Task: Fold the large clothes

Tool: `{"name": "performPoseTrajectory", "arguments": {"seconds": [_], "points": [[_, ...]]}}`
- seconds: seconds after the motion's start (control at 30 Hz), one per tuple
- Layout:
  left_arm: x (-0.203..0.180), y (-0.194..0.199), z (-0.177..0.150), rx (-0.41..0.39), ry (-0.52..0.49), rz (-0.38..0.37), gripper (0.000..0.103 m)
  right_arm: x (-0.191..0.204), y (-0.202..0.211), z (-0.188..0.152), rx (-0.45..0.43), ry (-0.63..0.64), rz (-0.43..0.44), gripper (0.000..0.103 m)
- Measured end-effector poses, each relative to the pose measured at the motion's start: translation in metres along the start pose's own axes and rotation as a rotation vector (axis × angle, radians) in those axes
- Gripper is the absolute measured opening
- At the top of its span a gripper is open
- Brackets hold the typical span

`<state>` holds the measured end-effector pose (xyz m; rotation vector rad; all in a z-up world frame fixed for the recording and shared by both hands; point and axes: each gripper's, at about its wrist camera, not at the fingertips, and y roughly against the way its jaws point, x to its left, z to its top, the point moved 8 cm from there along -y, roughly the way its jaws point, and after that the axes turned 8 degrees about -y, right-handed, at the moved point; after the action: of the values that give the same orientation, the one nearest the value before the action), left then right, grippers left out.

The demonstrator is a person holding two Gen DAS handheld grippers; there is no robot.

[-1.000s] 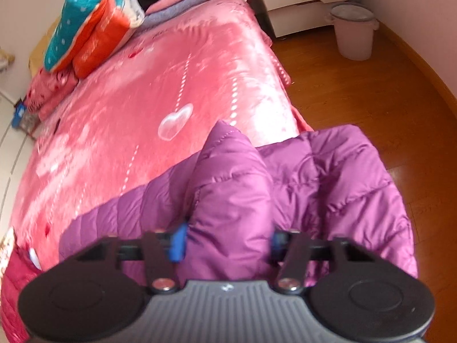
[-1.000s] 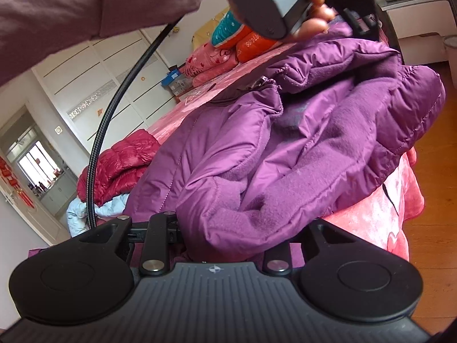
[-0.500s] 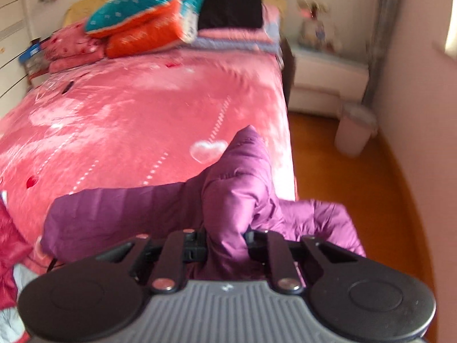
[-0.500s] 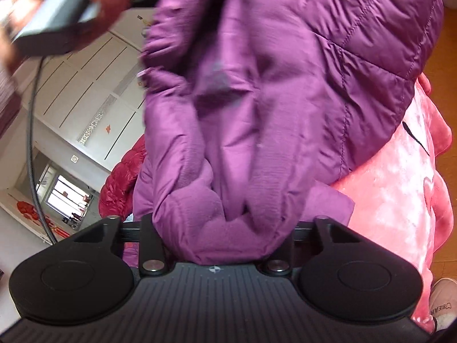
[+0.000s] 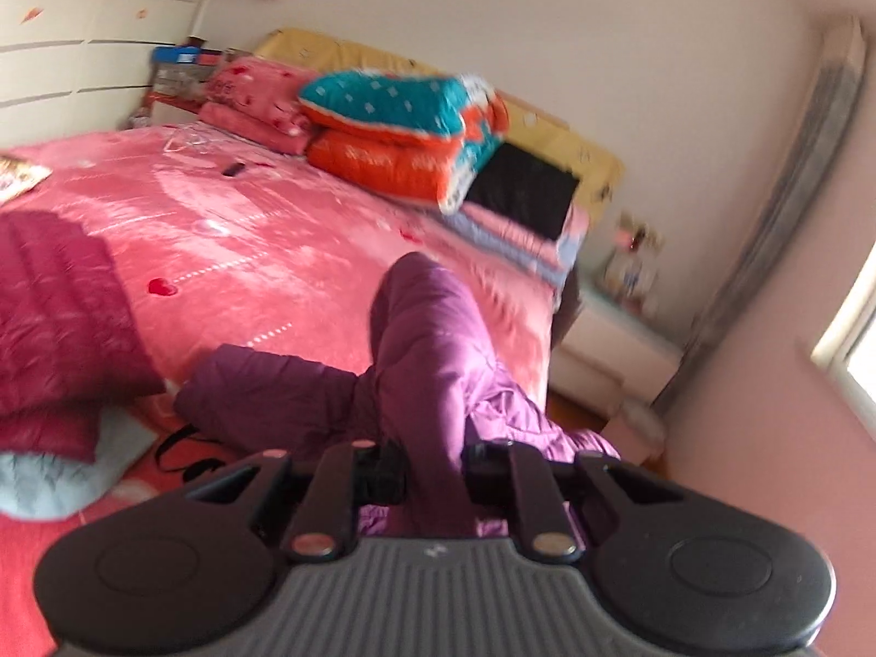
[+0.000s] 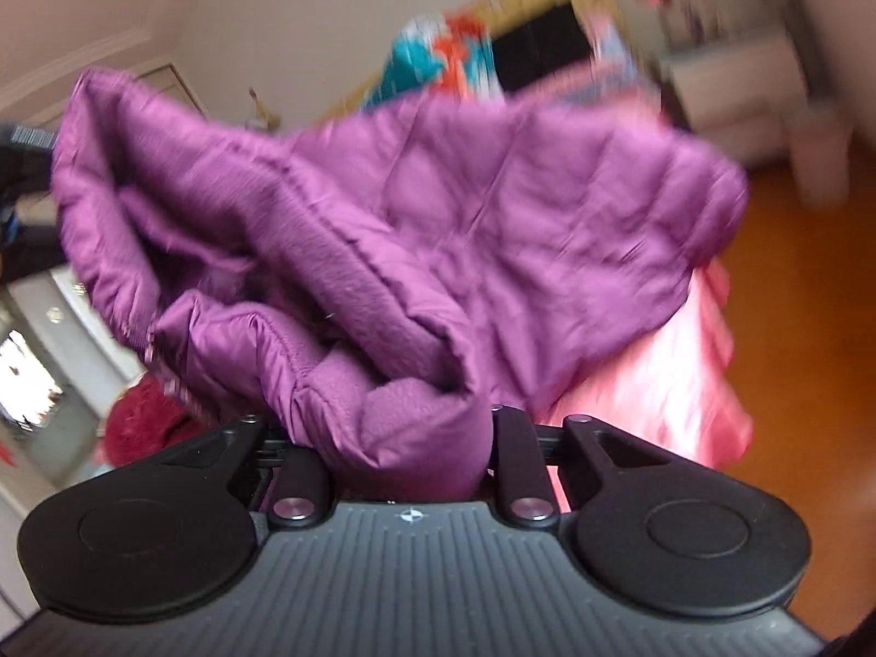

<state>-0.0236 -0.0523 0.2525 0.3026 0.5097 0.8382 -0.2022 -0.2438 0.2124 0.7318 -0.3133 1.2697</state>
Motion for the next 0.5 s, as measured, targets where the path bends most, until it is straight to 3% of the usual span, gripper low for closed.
{"name": "performPoseTrajectory", "arguments": {"seconds": [0.2,0.33,0.43,0.5], "points": [[0.015,0.064,0.002,-0.177,0.084,-0.066,0.012,0.036,0.049,0.043,-0.191,0.174,-0.04,0.023],[0.02,0.11,0.015,-0.333,0.094,-0.11,0.005,0.066,0.089,0.081,-0.36,0.287,-0.064,0.022],[0.022,0.145,0.029,-0.453,0.054,-0.096,0.0,0.087,0.12,0.114,-0.484,0.342,-0.082,0.021],[0.024,0.156,0.031,-0.44,0.024,-0.122,0.0,0.095,0.136,0.135,-0.537,0.352,-0.081,0.02]]}}
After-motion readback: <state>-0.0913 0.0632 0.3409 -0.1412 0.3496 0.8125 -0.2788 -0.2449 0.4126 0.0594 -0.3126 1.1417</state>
